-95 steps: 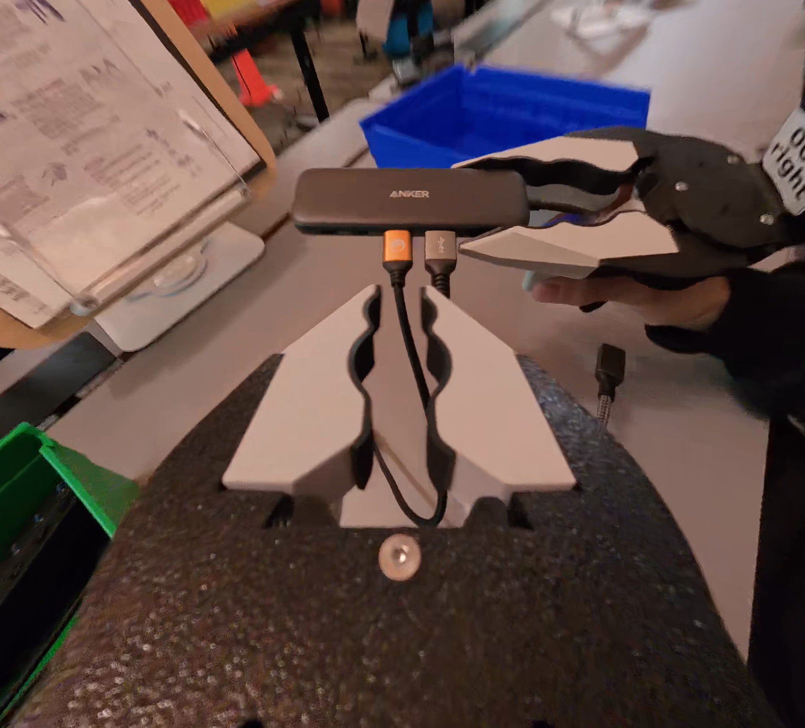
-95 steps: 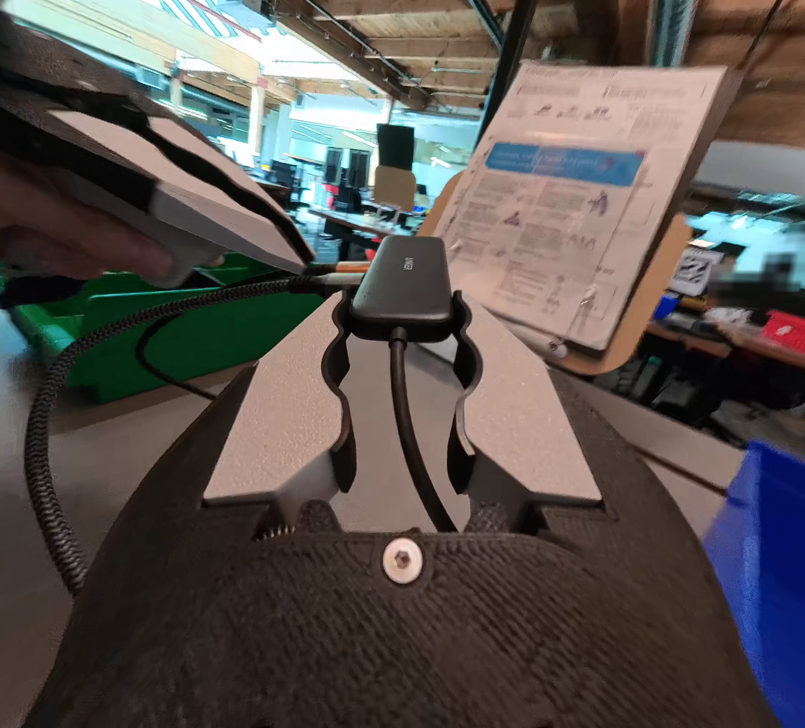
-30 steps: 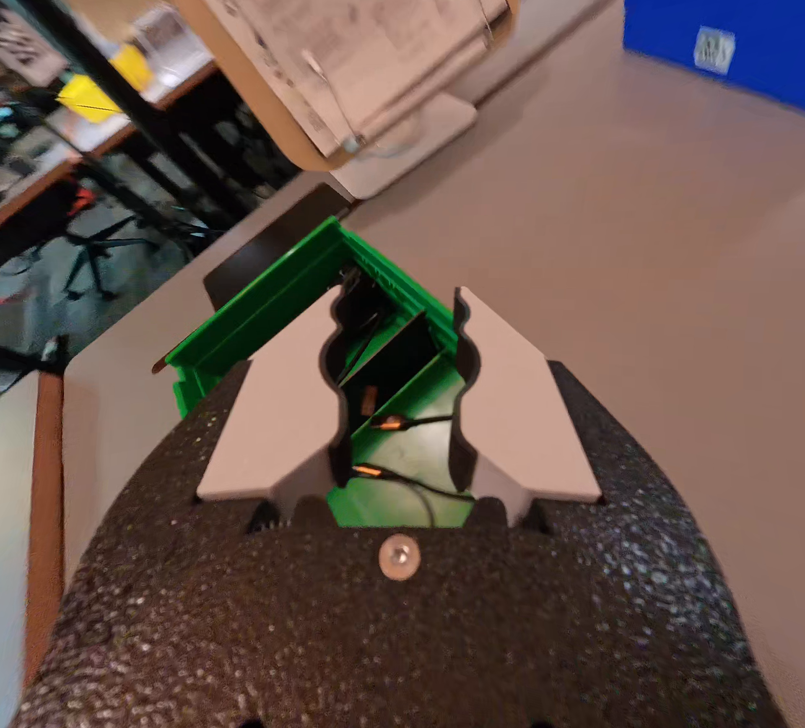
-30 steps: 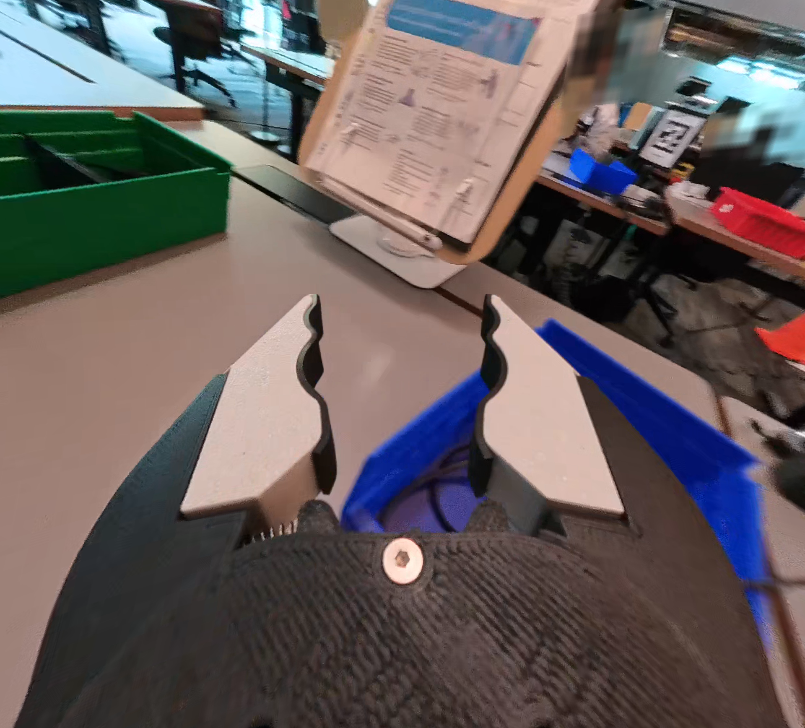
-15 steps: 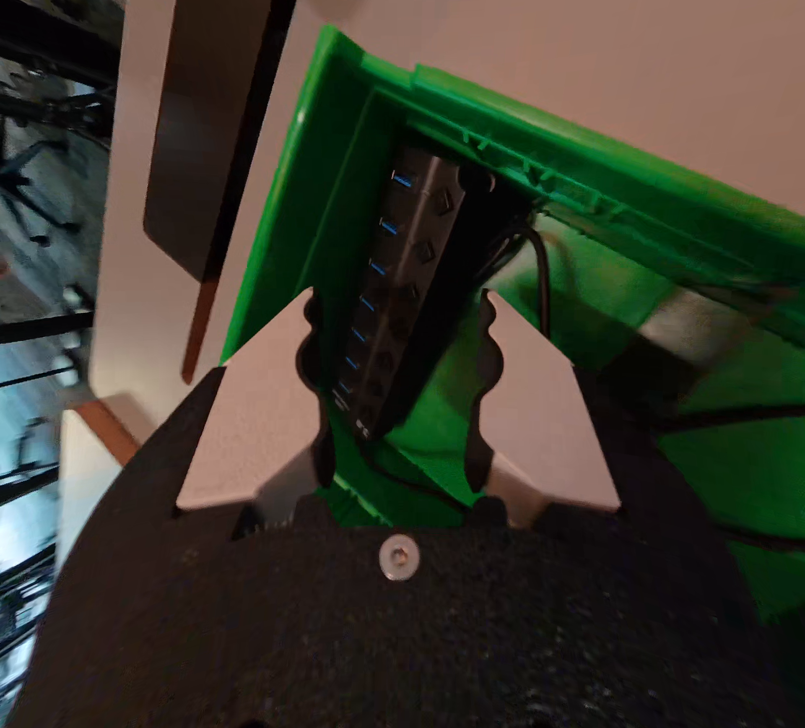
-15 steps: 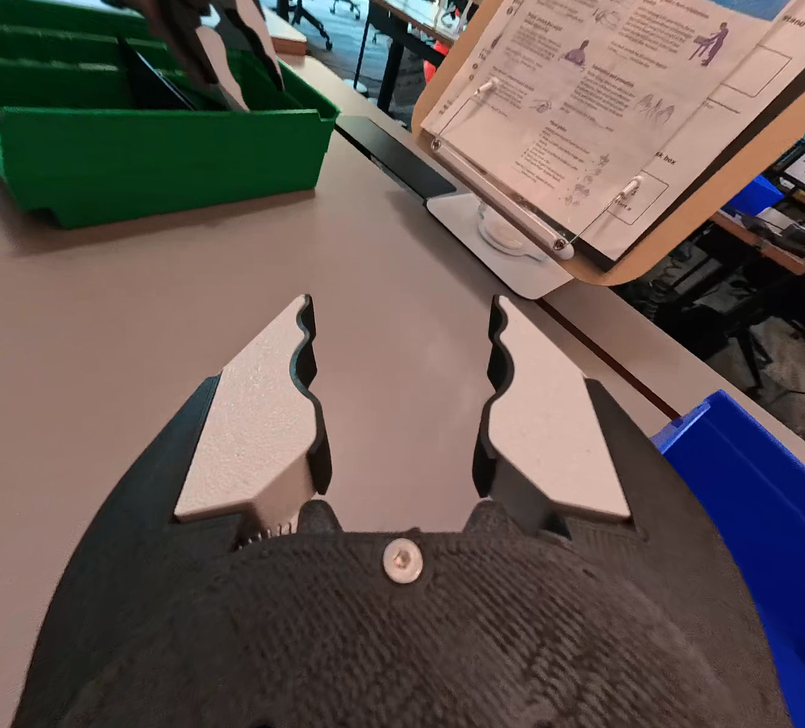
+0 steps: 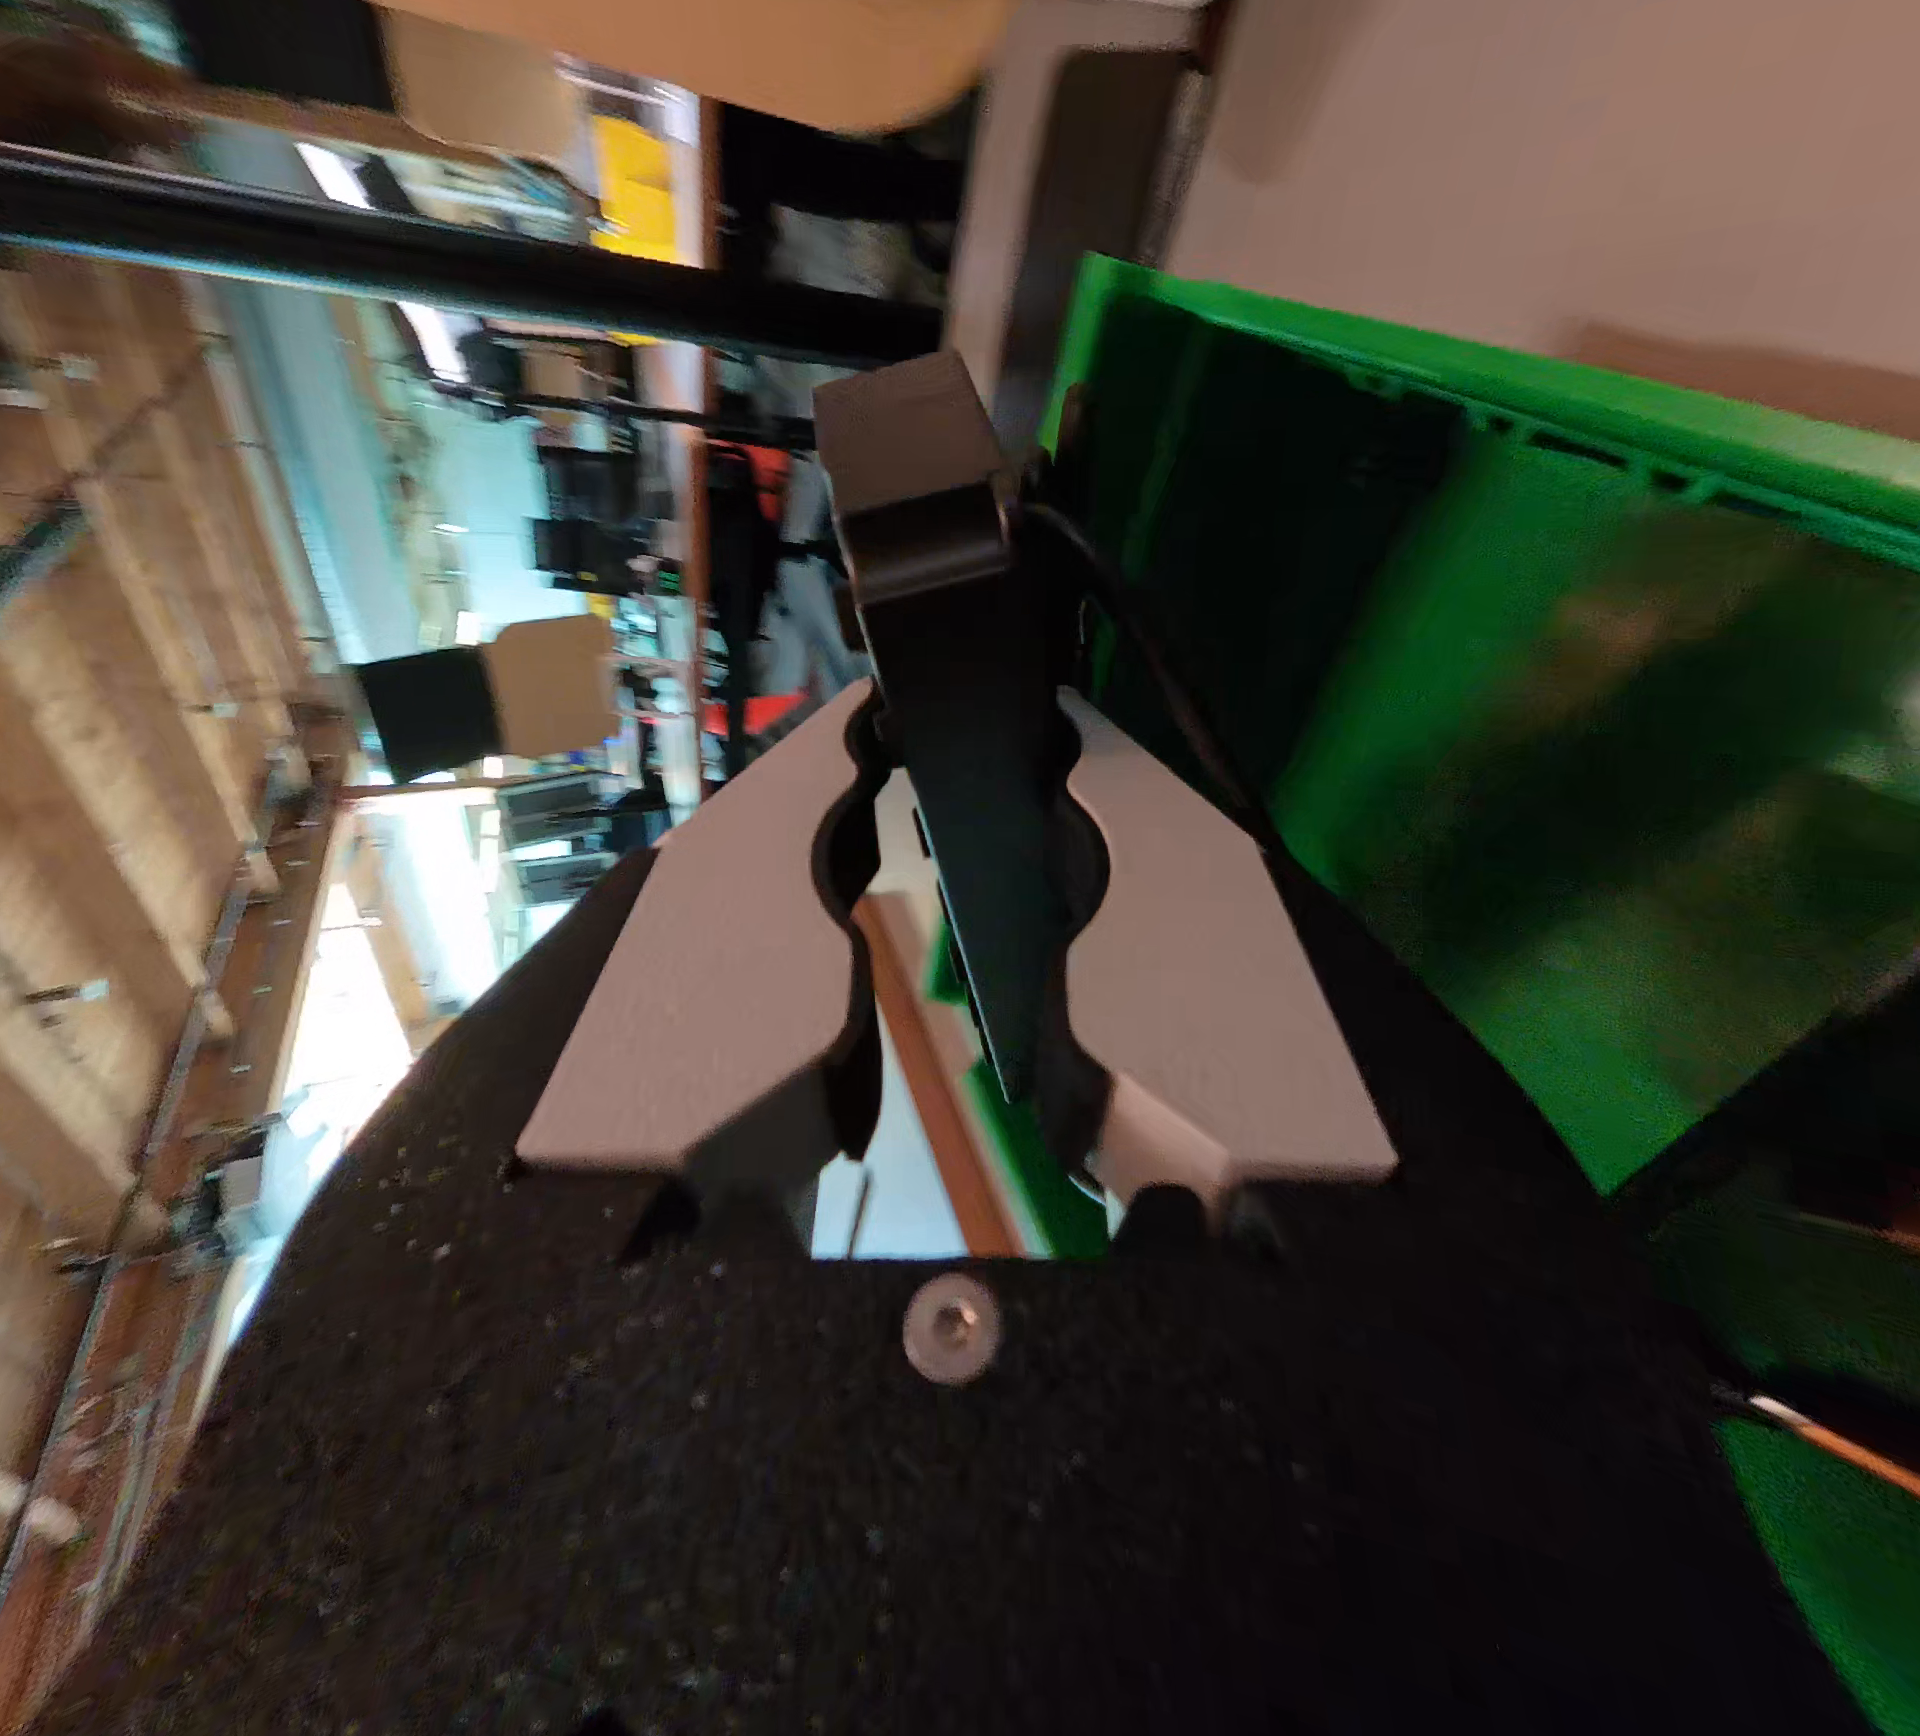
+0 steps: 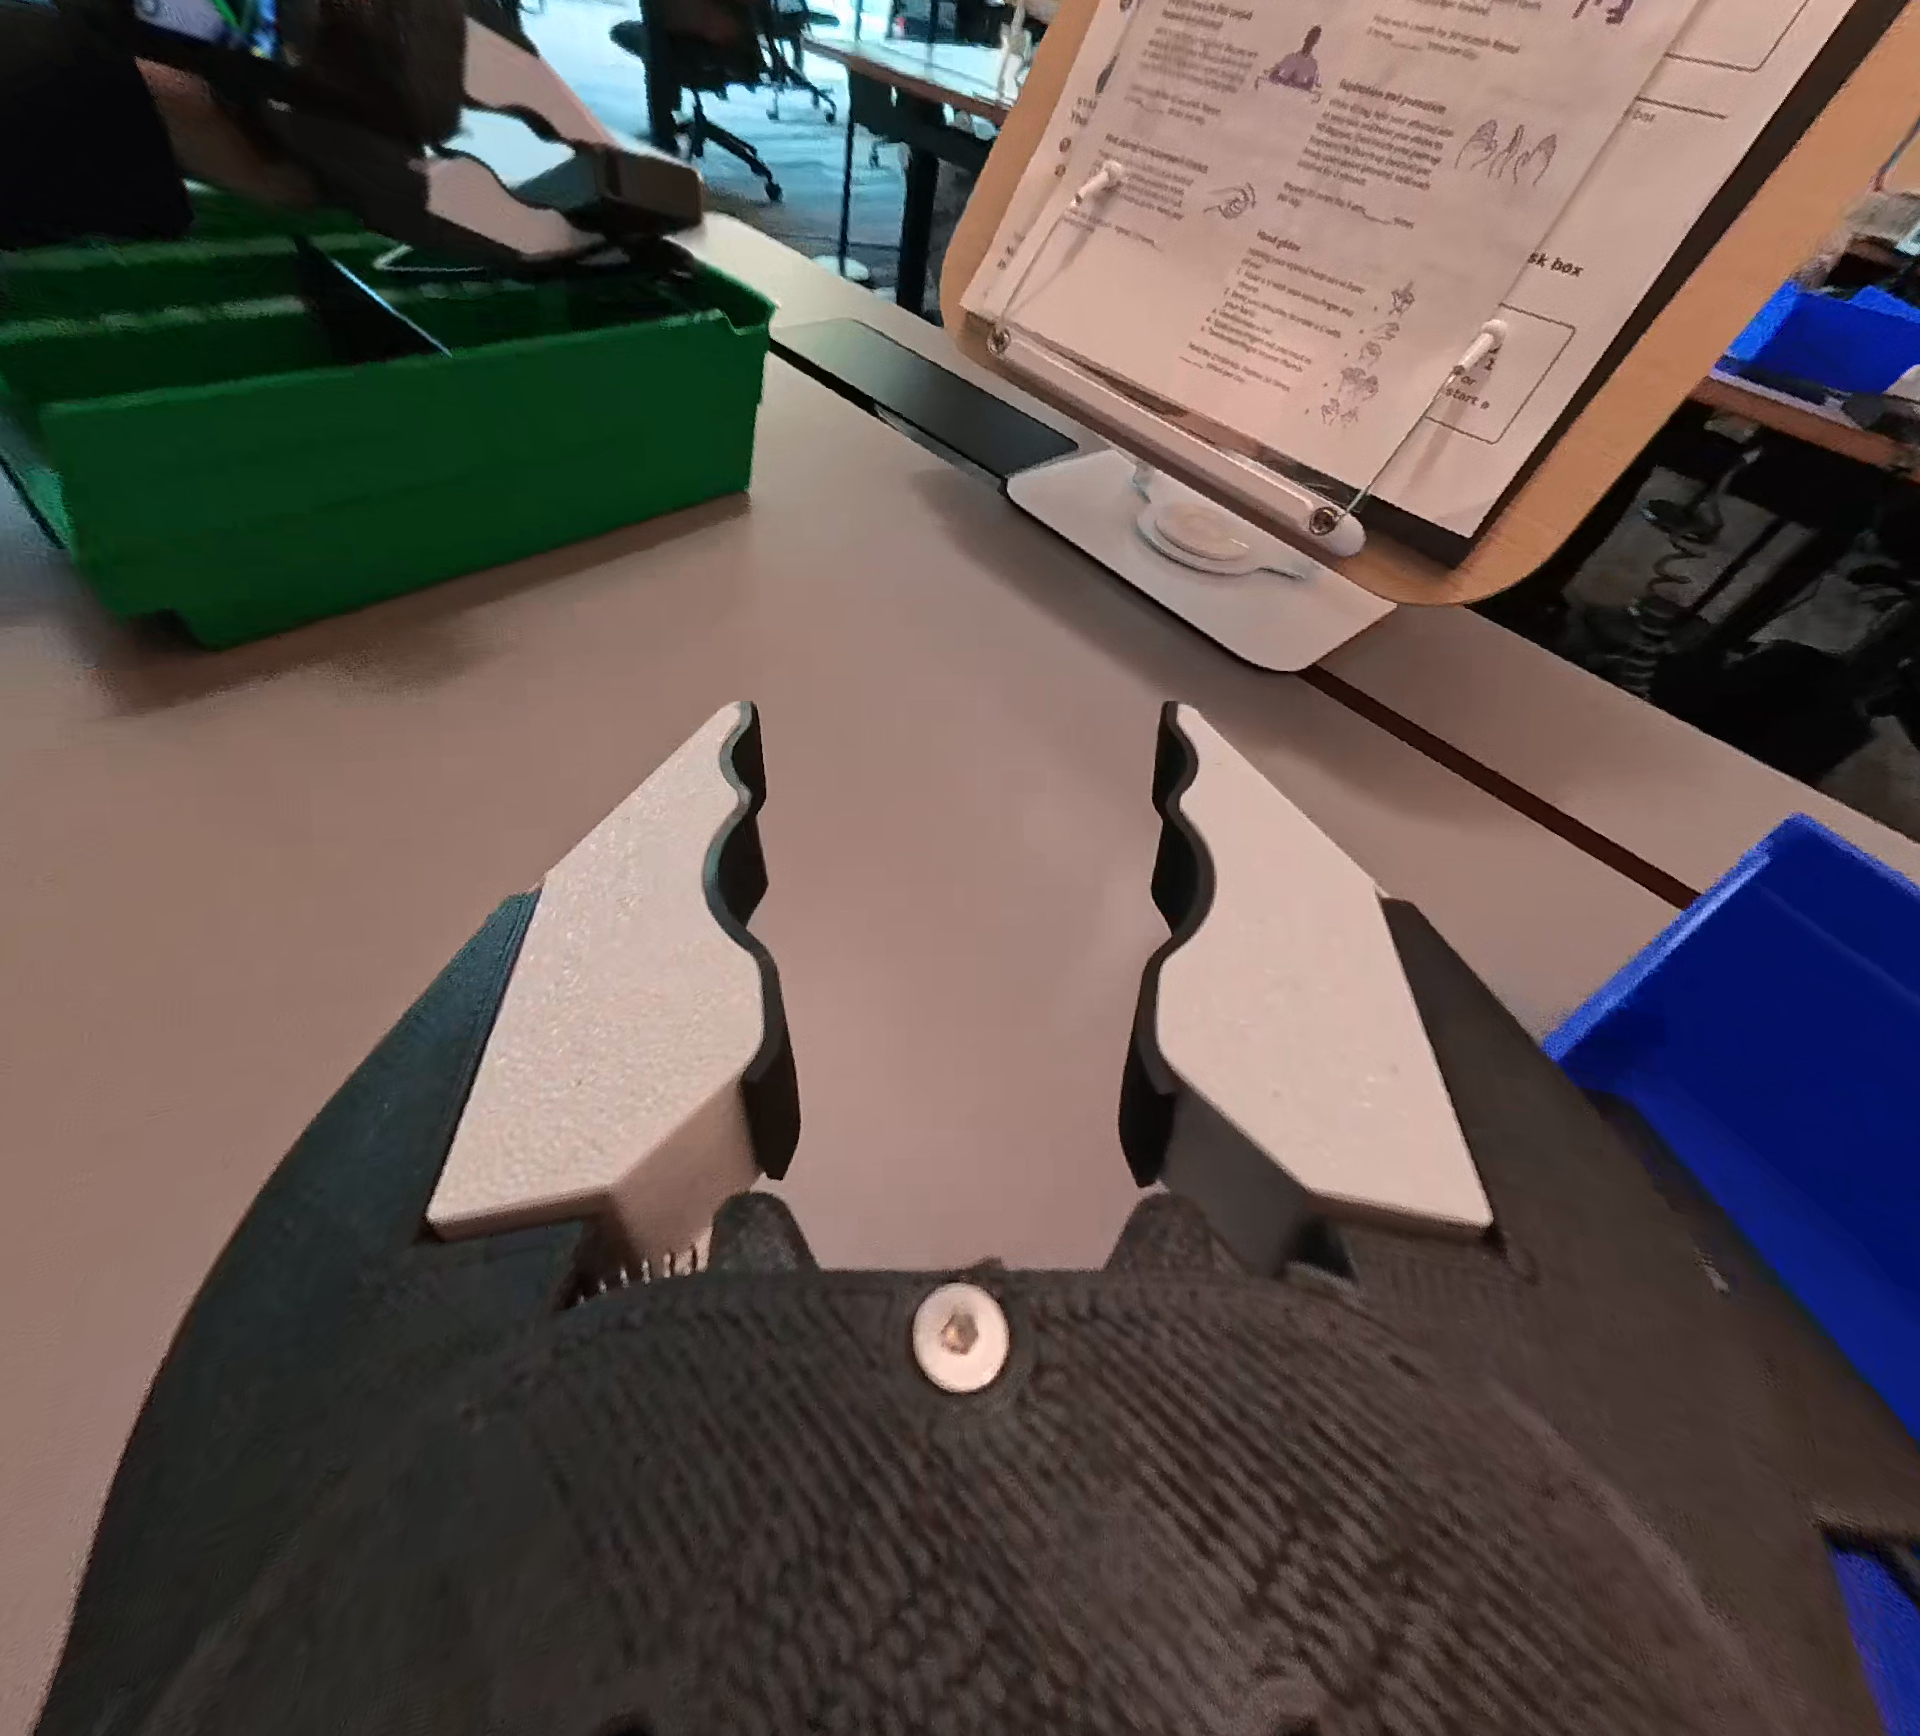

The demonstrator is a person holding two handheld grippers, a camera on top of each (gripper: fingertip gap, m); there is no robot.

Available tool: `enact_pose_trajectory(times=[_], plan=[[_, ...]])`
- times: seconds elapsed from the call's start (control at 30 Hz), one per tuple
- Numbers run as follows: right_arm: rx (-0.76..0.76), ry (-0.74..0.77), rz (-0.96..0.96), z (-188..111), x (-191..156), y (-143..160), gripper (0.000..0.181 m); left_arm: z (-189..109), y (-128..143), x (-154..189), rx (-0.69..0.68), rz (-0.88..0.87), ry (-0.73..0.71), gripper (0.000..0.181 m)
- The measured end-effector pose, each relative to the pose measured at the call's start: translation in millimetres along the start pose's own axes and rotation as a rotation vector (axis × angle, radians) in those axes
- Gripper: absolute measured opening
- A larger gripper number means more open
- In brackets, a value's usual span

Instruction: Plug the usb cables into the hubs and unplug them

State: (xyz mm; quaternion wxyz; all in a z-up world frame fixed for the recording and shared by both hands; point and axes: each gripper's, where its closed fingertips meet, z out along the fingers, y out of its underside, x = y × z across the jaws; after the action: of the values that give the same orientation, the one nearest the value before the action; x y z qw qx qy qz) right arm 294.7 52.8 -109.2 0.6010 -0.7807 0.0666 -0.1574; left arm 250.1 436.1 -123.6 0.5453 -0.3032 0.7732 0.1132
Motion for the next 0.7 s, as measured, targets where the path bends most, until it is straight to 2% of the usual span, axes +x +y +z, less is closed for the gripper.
enact_pose_trajectory(times=[0.1, 0.17, 0.3, 0.4, 0.5, 0.6, 0.7], plan=[[0.087, -0.084, 0.106, -2.4, -13.7, -16.5, 0.074, -52.4, -23.4, -51.3, 0.104, 0.055, -0.196, 0.026], [0.158, -0.154, 0.194, -3.6, -25.7, -31.5, 0.074, -96.2, -48.6, -81.7, 0.189, 0.095, -0.332, 0.026], [0.280, -0.283, 0.321, -7.5, -53.3, -62.1, 0.076, -182.0, -108.0, -110.4, 0.365, 0.199, -0.552, 0.026], [0.380, -0.369, 0.372, -17.4, -77.9, -88.6, 0.079, -226.4, -149.6, -95.9, 0.440, 0.329, -0.683, 0.025], [0.469, -0.524, 0.488, -31.0, -108.7, -111.5, 0.081, -257.5, -190.8, -53.6, 0.563, 0.462, -0.776, 0.025], [0.407, -0.707, 0.632, -31.8, -133.2, -111.3, 0.084, -270.3, -219.3, -7.2, 0.644, 0.578, -0.835, 0.025], [0.310, -0.830, 0.688, -28.8, -146.4, -97.2, 0.083, -266.9, -232.8, 22.6, 0.700, 0.617, -0.826, 0.026]])
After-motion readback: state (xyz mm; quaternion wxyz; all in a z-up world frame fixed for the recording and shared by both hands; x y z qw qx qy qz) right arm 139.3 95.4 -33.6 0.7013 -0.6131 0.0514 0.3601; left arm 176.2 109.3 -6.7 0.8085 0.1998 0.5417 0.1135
